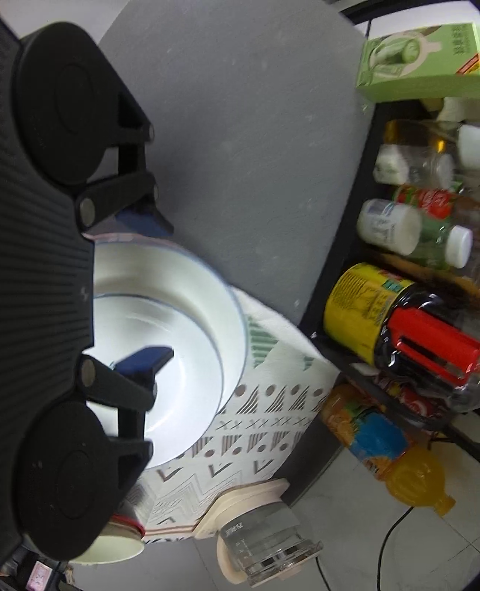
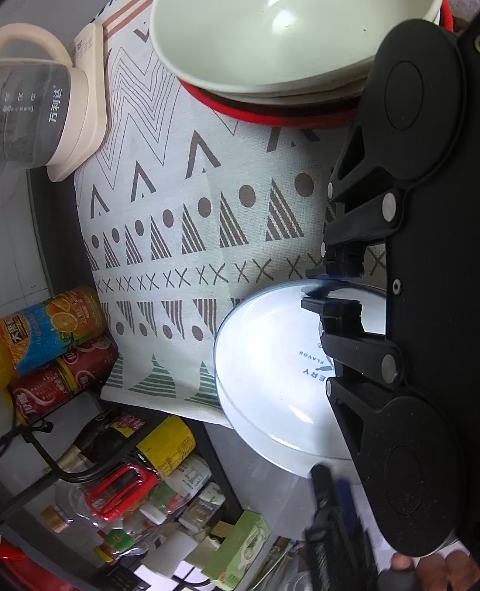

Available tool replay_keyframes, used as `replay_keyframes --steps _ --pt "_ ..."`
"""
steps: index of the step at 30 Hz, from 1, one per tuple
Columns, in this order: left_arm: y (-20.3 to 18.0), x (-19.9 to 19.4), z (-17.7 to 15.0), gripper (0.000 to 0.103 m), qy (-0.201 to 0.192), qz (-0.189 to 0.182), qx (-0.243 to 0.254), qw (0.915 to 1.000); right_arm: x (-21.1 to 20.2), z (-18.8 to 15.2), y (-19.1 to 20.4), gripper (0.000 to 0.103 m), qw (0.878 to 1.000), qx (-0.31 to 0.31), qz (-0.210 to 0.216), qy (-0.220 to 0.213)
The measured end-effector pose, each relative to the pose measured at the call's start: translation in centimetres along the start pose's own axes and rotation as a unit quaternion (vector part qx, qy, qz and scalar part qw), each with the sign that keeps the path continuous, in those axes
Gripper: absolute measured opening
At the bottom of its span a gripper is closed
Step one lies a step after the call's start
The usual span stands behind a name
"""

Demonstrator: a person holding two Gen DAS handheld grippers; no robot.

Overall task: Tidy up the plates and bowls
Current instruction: 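Lower the 'BAKERY' plate onto the plate stack and open the left tool, then open both tools and withdraw them from the 'BAKERY' plate rim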

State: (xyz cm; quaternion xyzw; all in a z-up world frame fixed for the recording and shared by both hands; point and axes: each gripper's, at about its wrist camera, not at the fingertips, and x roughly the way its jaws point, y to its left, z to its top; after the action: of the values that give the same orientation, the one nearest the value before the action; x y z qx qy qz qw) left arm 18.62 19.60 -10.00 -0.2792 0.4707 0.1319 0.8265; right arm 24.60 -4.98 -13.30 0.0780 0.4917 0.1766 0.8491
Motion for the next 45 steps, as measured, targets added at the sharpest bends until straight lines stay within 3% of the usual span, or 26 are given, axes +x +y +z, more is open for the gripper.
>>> replay_keyframes --steps 5,19,22,27,32,40,43,45 --pt "1.0 0.8 -0.2 0.07 0.001 0.025 -0.015 0.9996 0.6 -0.1 0.4 0.012 1.0 -0.014 -0.003 0.011" --pt "1.9 2.4 -1.0 0.067 0.008 0.037 -0.03 0.9989 1.1 -0.1 1.1 0.016 0.999 -0.035 -0.016 0.019" --pt "2.0 2.5 -1.0 0.06 0.006 0.031 -0.027 0.9991 1.3 0.0 0.9 0.02 0.999 -0.031 -0.018 0.02" --pt "2.0 2.3 -0.9 0.031 0.0 -0.001 -0.029 0.9996 1.4 -0.1 1.0 0.025 0.999 -0.026 -0.02 0.021" --pt "1.9 2.1 -0.8 0.025 -0.003 0.003 -0.023 0.9997 1.5 -0.2 1.3 0.028 0.999 -0.025 -0.016 0.022" --pt "2.1 2.3 -0.6 0.029 0.02 0.004 -0.026 0.9995 1.2 -0.4 1.4 0.029 0.999 -0.018 -0.019 0.019" --pt "1.8 2.0 -0.4 0.041 0.03 0.018 -0.017 0.9992 0.8 -0.4 1.5 0.029 1.0 -0.018 -0.019 0.013" --pt "1.6 1.5 -0.3 0.057 0.024 0.017 -0.01 0.9995 0.2 -0.3 1.7 0.033 1.0 -0.021 -0.019 0.006"
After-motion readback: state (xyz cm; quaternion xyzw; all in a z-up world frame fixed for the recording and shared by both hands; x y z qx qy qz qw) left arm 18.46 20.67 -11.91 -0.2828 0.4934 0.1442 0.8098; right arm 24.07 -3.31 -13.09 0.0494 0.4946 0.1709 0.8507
